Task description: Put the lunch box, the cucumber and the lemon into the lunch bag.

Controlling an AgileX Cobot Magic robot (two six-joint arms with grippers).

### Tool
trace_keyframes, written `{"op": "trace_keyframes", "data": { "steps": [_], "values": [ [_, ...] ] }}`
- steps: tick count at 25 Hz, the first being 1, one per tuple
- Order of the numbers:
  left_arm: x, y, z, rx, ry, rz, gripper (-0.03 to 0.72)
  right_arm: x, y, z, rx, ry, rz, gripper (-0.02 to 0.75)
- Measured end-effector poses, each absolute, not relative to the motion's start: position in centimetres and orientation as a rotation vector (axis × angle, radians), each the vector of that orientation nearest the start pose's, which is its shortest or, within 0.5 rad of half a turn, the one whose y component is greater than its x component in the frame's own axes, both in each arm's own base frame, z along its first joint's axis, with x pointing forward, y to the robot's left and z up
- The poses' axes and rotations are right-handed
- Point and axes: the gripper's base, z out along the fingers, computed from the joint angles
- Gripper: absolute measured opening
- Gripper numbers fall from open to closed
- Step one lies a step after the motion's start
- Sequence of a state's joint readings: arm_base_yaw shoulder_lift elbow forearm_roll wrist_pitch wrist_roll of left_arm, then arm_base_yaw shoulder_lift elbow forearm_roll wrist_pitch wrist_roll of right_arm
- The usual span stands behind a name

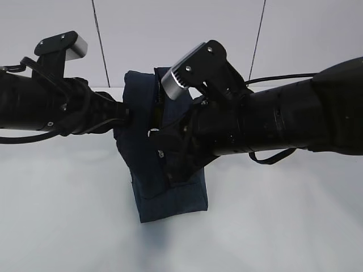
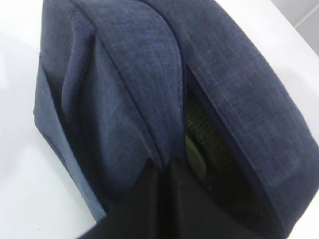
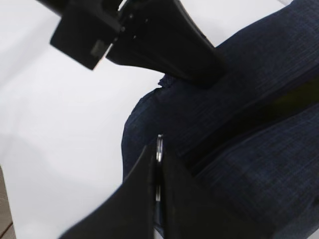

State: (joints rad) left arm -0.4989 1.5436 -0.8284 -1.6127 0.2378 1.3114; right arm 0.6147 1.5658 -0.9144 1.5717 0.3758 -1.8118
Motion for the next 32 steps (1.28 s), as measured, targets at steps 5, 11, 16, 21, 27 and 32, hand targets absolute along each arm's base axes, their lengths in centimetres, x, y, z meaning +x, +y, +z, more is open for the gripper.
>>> {"op": "trace_keyframes", "data": {
  "steps": [5, 11, 16, 21, 27, 32],
  "values": [
    [27.0, -17.2, 22.6, 0.323, 2.233, -0.721, -0.004, 25.4, 21.8, 24.5, -1.085, 1.859, 0.6, 0.008],
    [27.0, -17.2, 22.6, 0.318, 2.233, -0.731, -0.004, 25.4, 21.8, 24.5, -1.083, 1.861, 0.595, 0.008],
    [26.8, -17.5, 22.7, 0.381, 2.219, -0.758, 0.001, 25.4, 21.8, 24.5, -1.067, 1.867, 0.602, 0.008],
    [26.4, -17.8, 23.1, 0.468, 2.184, -0.783, 0.175, 25.4, 21.8, 24.5, -1.062, 1.868, 0.602, 0.008],
    [25.2, -17.8, 24.9, 0.613, 2.098, -0.798, 0.423, 25.5, 21.8, 24.6, -1.059, 1.868, 0.604, 0.008],
    [23.5, -16.8, 26.4, 0.671, 2.03, -0.816, 0.444, 25.5, 21.8, 24.6, -1.059, 1.868, 0.604, 0.008]
  ]
}}
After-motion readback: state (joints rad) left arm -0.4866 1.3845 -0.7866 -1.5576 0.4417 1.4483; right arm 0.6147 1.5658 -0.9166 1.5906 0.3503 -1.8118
